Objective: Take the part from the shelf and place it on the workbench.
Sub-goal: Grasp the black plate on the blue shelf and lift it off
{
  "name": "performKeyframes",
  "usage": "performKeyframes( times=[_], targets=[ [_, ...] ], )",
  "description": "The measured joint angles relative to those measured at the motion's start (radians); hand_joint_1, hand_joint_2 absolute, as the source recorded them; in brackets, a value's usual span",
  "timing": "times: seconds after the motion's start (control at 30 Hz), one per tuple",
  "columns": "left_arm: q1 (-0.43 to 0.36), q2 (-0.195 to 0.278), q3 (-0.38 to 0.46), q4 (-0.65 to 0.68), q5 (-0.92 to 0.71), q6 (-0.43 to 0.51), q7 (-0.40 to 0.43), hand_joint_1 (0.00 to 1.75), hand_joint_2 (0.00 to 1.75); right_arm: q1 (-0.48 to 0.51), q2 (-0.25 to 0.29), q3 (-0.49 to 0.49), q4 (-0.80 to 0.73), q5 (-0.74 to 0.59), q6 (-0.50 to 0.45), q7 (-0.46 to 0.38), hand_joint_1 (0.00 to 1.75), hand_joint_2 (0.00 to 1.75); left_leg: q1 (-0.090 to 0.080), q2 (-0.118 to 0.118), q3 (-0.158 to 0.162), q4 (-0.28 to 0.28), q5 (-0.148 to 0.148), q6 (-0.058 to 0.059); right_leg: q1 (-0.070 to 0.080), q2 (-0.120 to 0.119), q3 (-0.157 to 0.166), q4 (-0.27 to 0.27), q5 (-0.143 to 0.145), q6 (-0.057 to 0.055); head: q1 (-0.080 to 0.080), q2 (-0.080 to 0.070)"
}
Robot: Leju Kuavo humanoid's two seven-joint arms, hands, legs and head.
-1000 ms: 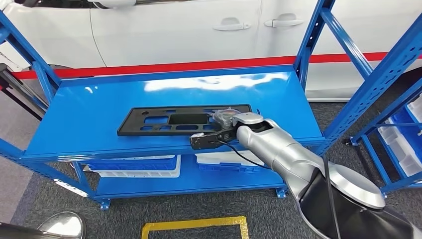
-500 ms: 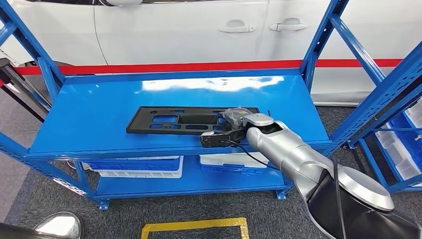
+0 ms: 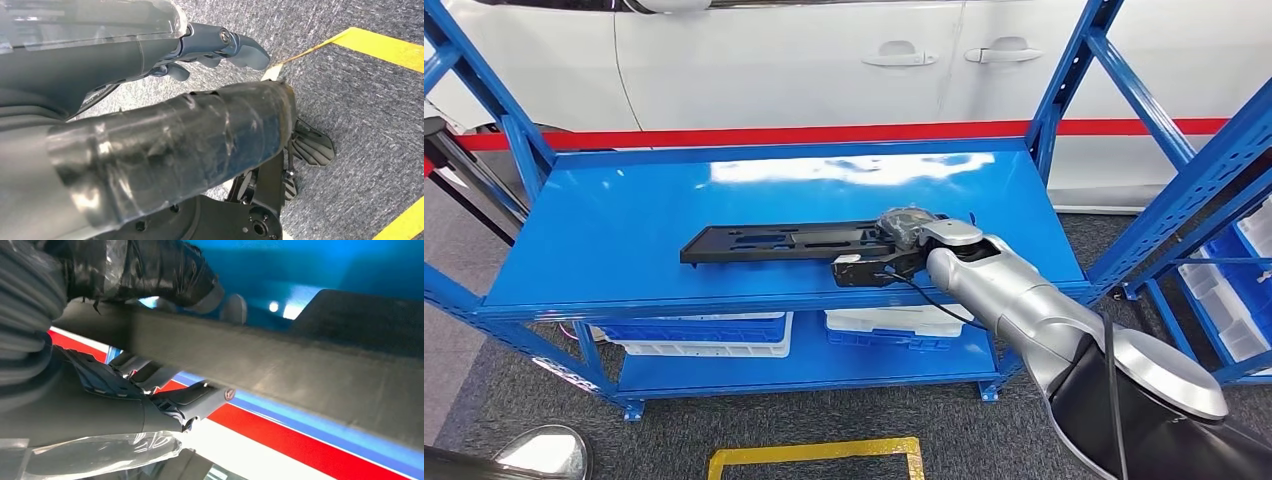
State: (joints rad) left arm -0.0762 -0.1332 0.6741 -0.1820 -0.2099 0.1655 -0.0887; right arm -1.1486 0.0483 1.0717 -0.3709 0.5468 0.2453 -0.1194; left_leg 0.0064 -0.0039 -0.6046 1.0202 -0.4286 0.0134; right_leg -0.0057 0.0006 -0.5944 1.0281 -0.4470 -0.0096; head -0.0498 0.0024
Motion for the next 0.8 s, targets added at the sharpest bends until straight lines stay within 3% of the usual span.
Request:
performKeyframes(
  times=[0.3, 0.53, 0.8],
  targets=[
    [-0.003, -0.001, 0.002, 0.000, 0.011, -0.002, -0.012, 0.00, 0.00, -0.022, -0.009, 0.005, -0.008, 0.024, -0.042, 0.020, 1.75, 1.75, 0.000, 0.000, -0.001, 0.000, 0.000, 0.000, 0.002, 0.000, -0.002, 0.002, 0.000, 0.000, 0.000, 0.000],
    [-0.001, -0.001, 0.014, 0.000, 0.019, 0.004, -0.010, 0.00, 0.00, -0.151, -0.025, -0.013, -0.046, 0.047, -0.147, 0.103, 1.75, 1.75, 0.000, 0.000, -0.004, 0.000, 0.001, -0.001, 0.002, 0.000, -0.006, 0.003, 0.000, 0.000, 0.000, 0.000],
    [-0.004, -0.001, 0.022, 0.000, 0.015, 0.004, -0.010, 0.00, 0.00, -0.294, -0.046, -0.020, -0.118, 0.138, -0.149, 0.145, 1.75, 1.75, 0.000, 0.000, -0.007, 0.000, 0.001, -0.001, 0.002, 0.001, -0.009, 0.003, 0.000, 0.000, 0.000, 0.000]
  ],
)
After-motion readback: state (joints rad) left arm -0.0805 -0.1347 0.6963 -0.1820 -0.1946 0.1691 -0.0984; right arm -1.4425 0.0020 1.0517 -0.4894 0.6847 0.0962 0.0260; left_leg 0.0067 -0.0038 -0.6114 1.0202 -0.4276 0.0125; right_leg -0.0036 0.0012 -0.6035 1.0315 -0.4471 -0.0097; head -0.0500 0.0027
